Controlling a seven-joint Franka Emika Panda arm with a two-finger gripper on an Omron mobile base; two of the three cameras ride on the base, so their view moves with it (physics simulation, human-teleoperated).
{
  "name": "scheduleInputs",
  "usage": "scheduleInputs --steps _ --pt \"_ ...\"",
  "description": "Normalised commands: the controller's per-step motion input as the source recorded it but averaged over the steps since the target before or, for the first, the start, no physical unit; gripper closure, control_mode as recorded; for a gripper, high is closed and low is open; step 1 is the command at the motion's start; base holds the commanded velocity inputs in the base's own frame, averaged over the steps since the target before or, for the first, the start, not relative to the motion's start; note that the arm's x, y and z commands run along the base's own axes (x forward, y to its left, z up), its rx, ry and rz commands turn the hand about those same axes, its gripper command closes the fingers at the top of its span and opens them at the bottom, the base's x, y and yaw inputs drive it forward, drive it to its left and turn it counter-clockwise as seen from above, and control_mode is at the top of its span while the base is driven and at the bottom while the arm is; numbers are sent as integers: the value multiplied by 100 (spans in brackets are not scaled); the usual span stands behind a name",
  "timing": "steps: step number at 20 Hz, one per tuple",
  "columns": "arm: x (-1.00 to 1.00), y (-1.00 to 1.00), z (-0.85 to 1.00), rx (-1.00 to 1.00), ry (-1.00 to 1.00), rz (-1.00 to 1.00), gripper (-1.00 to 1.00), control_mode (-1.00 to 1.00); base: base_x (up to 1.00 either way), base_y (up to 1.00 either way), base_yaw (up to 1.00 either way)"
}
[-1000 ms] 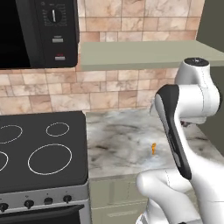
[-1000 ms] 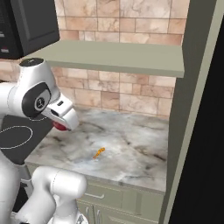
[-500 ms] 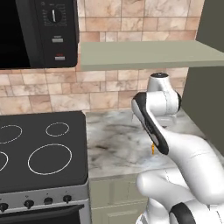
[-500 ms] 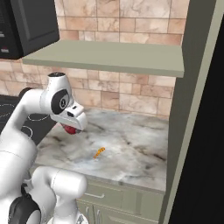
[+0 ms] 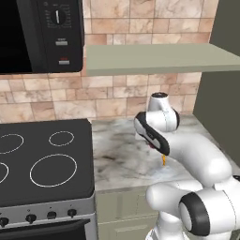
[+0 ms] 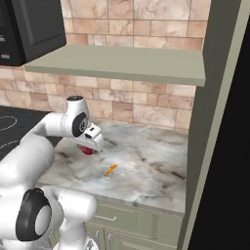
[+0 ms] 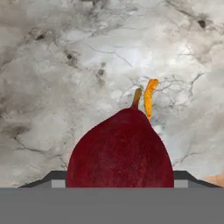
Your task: Open the fridge, remove the pear, lemon, and shrimp, and place them on any counter.
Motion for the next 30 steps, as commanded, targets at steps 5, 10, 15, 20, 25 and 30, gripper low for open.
scheduleInputs --steps 5,10,15,20,25,30 --pt "50 0 -67 0 0 0 100 -100 0 0 0" --pt "43 0 -61 0 0 0 100 -100 0 0 0" --pt "12 0 -21 0 0 0 100 -100 0 0 0" --pt "0 0 0 0 0 0 -100 -100 0 0 0" --pt "0 0 0 0 0 0 -100 -100 0 0 0" --pt "0 0 -5 0 -1 0 -100 -100 0 0 0"
